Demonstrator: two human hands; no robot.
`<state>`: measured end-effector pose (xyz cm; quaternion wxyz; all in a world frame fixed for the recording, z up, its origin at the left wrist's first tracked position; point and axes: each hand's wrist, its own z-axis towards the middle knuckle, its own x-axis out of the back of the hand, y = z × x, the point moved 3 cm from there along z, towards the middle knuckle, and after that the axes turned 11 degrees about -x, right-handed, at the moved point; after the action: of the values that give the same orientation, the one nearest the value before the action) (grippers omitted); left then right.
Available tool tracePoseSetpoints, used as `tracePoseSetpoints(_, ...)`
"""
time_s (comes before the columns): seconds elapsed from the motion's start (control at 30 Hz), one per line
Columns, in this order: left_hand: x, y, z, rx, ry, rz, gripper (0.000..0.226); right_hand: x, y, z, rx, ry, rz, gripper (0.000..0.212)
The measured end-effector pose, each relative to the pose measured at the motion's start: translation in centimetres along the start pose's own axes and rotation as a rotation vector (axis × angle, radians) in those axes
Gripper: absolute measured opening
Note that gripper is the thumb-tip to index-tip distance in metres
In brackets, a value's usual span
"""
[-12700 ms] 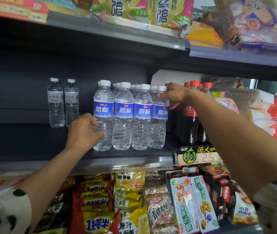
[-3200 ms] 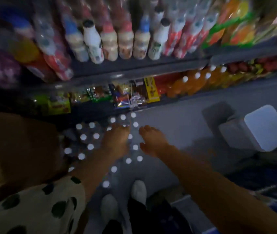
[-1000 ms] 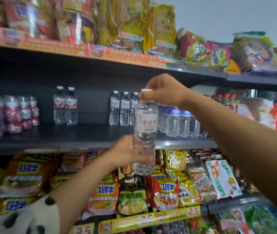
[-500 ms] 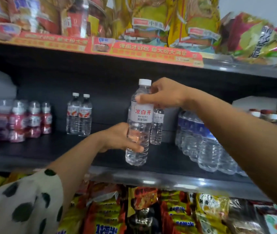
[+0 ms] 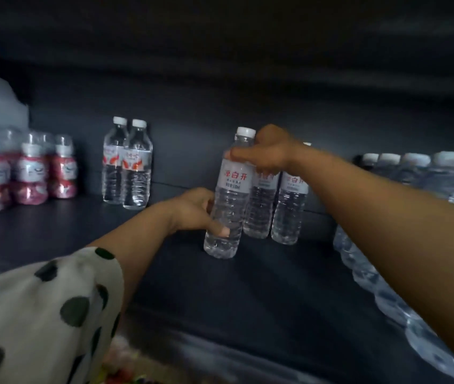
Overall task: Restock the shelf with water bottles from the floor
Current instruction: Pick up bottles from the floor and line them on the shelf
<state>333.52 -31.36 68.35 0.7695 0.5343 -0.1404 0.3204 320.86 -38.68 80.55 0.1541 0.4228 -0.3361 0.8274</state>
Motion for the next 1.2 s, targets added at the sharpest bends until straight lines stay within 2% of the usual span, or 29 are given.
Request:
tracePoseSetpoints(0.2,-0.1,-1.5,2.9,0.029,0.029,0.078,0.043,-1.0,-0.1,3.3,-0.031,-0.068,-0.019,0.043)
tracePoseSetpoints(0.47,0.6,-2.7,4.6,0.078,0.075,0.169,0.055,-2.0,0.0,5.2,-0.071,-0.015,-0.013,0.037)
tracePoseSetpoints(1.03,0.4,-3.2,5.6,0.108,0.124,0.293,0.048,-2.5,1.0,6.1,-0.096,0.037,0.057,0.051)
tracePoseSetpoints(1.2,0.4,-2.9,5.3,0.118,0.128,0.343,0.052,-2.6,1.3,6.1,-0.112,0.021,0.07,0.048)
